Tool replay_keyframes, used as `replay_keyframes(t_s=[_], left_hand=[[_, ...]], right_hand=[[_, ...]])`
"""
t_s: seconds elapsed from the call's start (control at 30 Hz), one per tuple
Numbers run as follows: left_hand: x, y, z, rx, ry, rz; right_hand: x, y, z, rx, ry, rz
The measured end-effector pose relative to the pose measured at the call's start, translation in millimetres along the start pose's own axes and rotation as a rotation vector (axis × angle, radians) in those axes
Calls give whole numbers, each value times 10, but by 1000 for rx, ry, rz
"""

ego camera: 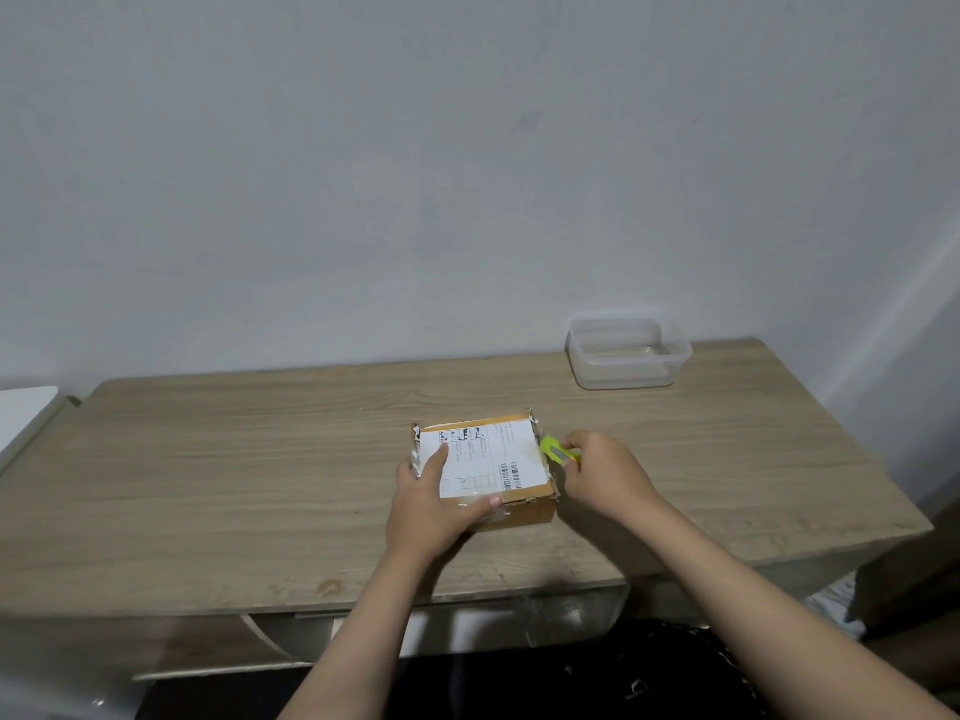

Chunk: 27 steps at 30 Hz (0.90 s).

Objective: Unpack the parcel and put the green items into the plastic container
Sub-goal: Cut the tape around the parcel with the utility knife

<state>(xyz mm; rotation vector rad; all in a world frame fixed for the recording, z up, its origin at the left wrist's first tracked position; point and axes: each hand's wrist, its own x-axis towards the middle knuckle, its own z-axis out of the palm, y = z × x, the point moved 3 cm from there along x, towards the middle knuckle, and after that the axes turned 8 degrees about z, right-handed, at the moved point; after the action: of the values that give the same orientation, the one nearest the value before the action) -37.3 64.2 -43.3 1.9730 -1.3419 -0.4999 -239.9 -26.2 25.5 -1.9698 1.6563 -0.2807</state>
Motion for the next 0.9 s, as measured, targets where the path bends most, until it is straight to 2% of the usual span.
replay_keyframes(t_s=[0.33,0.5,0.9], left_hand=[[-15,29,3,30,41,-14],[-9,28,10,31,46,-7],[-18,48,-2,57,46,-21]], right_hand=[[-27,-183,-244,-170,-101,0],[-77,-150,-240,-170,-169,9],[-239,-35,-277,-119,-198,15]])
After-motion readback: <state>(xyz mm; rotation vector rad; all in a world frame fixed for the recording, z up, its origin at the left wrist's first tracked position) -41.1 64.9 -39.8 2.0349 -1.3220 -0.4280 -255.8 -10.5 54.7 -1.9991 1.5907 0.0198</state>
